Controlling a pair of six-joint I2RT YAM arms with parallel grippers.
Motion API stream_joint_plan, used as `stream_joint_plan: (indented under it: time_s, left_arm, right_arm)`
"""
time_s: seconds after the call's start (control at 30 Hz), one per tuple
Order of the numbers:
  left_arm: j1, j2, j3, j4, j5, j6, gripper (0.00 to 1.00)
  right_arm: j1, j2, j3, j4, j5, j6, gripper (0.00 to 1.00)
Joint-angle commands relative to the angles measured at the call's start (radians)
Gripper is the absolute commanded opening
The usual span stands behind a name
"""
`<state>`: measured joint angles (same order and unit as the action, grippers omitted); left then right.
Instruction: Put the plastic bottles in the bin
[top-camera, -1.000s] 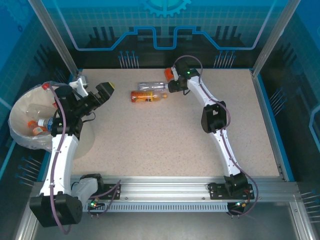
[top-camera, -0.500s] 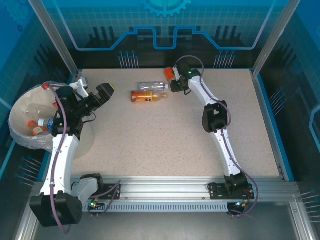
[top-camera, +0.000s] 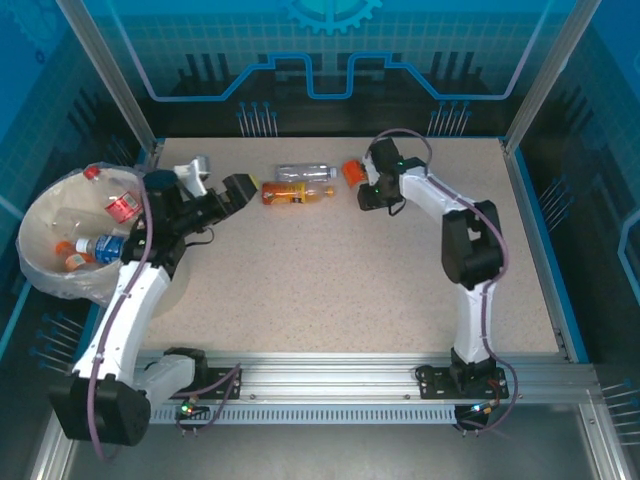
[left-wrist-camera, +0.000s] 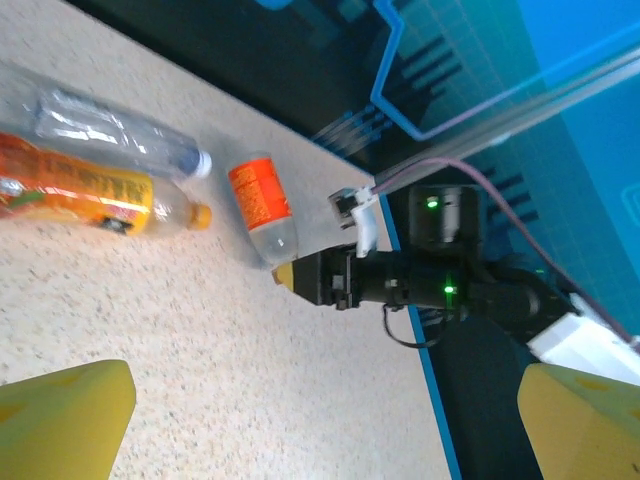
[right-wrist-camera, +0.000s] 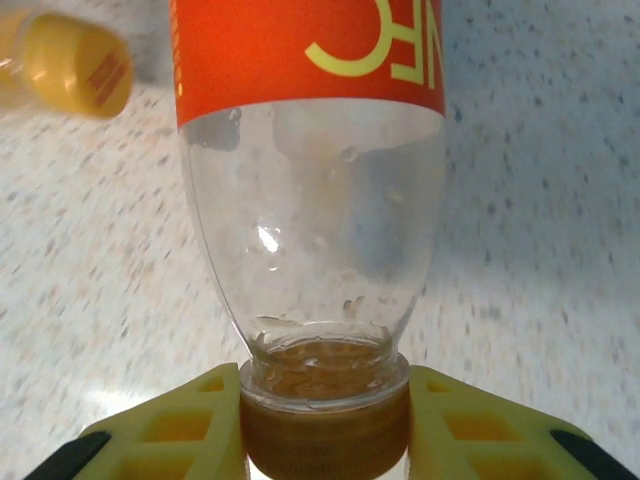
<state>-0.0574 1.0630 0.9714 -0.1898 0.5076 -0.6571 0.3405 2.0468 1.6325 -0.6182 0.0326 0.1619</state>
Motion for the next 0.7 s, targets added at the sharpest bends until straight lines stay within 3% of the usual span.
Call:
stream_joint_plan:
  time_s: [0.0,0.13,0.27,0.67]
  left_arm:
    - [-0.081,0.045,-0.022,0.022,-0.071,-0.042,0.99]
    - [-0.184,0.121,-0.072,0.098,-0.116,-0.106,0.99]
    - [-0.245,0.218,-0.114,0.236,-0.091,-0.170,0.99]
    - [-0.313,0.520,-0.168,0.863,0.025,-0.364,0.99]
  right_arm:
    - [0.023,-0.143,-0.149,0.091,-0.032,0.038,0.36]
    - [0.043,-0.305,-0.369,0.171,-0.091,0.073,0.36]
    - [0.065,-0.445,-0.513,0.263,-0.200,0.113,0.36]
    - [0.146,-0.646,-0.657,0.382,-0.459,0.187,0.37]
